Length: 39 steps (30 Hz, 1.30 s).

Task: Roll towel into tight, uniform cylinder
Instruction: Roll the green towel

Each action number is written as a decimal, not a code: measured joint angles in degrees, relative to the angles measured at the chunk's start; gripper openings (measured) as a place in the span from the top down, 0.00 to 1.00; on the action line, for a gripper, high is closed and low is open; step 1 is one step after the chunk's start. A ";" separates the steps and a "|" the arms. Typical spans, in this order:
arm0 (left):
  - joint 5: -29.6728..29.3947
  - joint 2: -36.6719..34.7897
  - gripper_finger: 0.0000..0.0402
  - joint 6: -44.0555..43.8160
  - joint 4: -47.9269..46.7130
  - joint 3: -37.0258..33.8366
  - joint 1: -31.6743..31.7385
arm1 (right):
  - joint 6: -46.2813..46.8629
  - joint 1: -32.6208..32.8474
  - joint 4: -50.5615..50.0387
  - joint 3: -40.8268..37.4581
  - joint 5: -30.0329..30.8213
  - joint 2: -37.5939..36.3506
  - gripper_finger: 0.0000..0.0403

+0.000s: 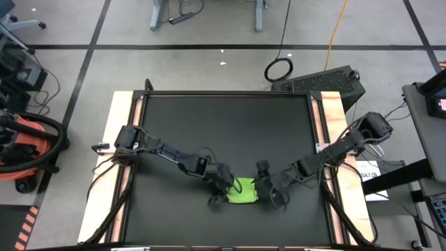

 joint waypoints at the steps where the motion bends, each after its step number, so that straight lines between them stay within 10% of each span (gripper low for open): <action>1: 0.98 0.00 0.95 -0.64 -0.02 0.00 0.58 | 0.16 0.88 0.44 0.00 0.84 0.35 0.39; 30: 16.25 0.11 0.95 -8.98 0.25 0.09 10.74 | 4.05 12.83 16.44 0.00 31.93 19.51 0.39; 39: 15.91 0.15 0.87 -9.18 0.68 0.11 10.78 | 11.81 11.62 16.09 0.04 31.51 21.32 0.69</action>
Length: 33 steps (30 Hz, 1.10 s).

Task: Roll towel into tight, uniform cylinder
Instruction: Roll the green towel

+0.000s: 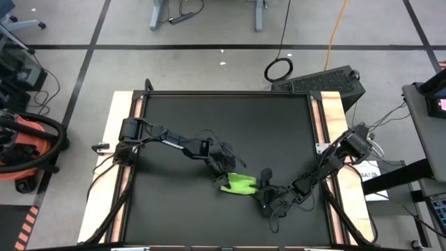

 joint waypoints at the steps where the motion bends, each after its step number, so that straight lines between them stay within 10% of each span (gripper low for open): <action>1: -0.18 0.00 0.84 0.56 0.06 0.00 0.00 | 0.00 -0.09 -0.12 0.00 -0.21 -0.18 0.74; 6: -1.36 -0.50 0.65 4.54 0.09 0.00 -0.49 | 2.25 -2.42 -0.10 0.00 -6.44 -0.68 0.96; 13: -7.88 -4.83 0.38 11.29 -3.75 0.00 -1.54 | 6.64 -5.79 1.45 0.07 -14.59 -0.76 0.91; 33: -59.96 -12.40 0.37 40.28 -15.46 0.02 -22.46 | 15.27 -16.33 3.02 -0.13 -38.14 -3.79 0.93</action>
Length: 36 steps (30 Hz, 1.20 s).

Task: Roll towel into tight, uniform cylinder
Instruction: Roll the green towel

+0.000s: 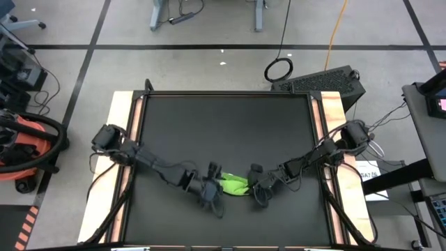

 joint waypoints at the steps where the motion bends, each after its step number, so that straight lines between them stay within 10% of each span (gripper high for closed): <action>1: -1.44 0.36 0.37 0.25 0.66 0.02 -0.79 | 0.35 -0.46 -0.15 -0.01 -0.88 -0.32 0.93; 27: -12.30 10.29 0.39 0.90 9.71 -2.70 -0.87 | 6.98 -2.80 0.99 -0.04 -8.47 -0.59 0.93; 36: -1.28 10.17 0.85 -3.15 8.33 -2.64 2.45 | 6.74 -2.82 1.10 0.00 -11.01 -0.64 0.91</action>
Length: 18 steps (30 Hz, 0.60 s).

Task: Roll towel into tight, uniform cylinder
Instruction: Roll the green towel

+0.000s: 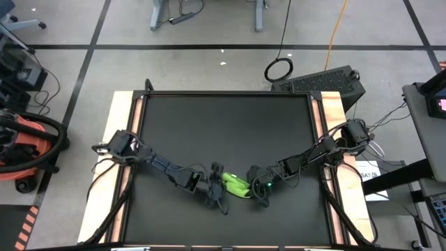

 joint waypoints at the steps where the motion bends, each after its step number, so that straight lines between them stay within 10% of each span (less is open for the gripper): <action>1: 1.47 -0.02 0.91 0.01 -0.15 0.02 0.35 | -0.27 0.00 0.00 0.00 -0.08 0.00 0.89; 18: 37.59 -0.12 0.95 -13.75 -5.22 0.59 11.66 | -14.86 2.54 -13.95 0.01 6.40 -15.80 0.38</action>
